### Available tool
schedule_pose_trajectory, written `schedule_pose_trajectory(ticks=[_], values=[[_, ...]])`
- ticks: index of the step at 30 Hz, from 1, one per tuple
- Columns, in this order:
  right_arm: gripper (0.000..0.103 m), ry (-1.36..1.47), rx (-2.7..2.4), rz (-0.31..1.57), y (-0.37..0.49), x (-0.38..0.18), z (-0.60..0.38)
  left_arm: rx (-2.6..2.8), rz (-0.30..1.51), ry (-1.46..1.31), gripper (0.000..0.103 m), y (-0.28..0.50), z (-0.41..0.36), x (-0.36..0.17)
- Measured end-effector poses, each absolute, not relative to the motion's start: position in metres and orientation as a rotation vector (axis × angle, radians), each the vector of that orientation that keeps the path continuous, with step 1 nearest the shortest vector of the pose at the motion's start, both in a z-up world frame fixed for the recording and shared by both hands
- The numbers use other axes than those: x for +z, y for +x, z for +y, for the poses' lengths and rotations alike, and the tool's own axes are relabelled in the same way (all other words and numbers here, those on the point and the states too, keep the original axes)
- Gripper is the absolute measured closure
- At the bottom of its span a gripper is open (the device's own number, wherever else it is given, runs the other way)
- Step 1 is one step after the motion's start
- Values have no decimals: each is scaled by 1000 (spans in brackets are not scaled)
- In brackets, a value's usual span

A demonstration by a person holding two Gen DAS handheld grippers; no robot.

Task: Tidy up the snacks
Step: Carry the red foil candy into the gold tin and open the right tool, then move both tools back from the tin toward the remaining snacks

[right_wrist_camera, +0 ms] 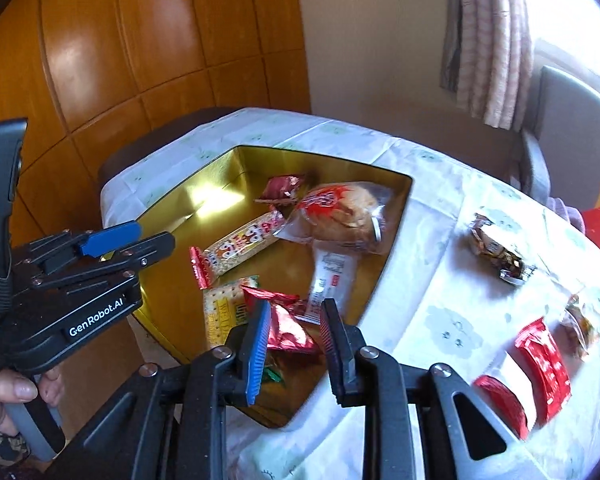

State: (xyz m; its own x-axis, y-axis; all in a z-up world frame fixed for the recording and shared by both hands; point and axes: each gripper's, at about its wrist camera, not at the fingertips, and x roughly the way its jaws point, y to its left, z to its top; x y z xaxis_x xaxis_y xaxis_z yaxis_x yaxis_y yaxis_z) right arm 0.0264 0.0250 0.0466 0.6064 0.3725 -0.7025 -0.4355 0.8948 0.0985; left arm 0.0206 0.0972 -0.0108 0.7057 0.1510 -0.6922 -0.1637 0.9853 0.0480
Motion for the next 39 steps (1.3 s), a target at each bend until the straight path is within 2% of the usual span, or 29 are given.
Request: schedule_pose_trajectory(ticks=[10,39], values=[[77,-18,382,775,14,52,-16,138,756,3,64,19,86,-7],[77,172,19,834,-27,20,-174,-15,739,75,64,17,33,10]])
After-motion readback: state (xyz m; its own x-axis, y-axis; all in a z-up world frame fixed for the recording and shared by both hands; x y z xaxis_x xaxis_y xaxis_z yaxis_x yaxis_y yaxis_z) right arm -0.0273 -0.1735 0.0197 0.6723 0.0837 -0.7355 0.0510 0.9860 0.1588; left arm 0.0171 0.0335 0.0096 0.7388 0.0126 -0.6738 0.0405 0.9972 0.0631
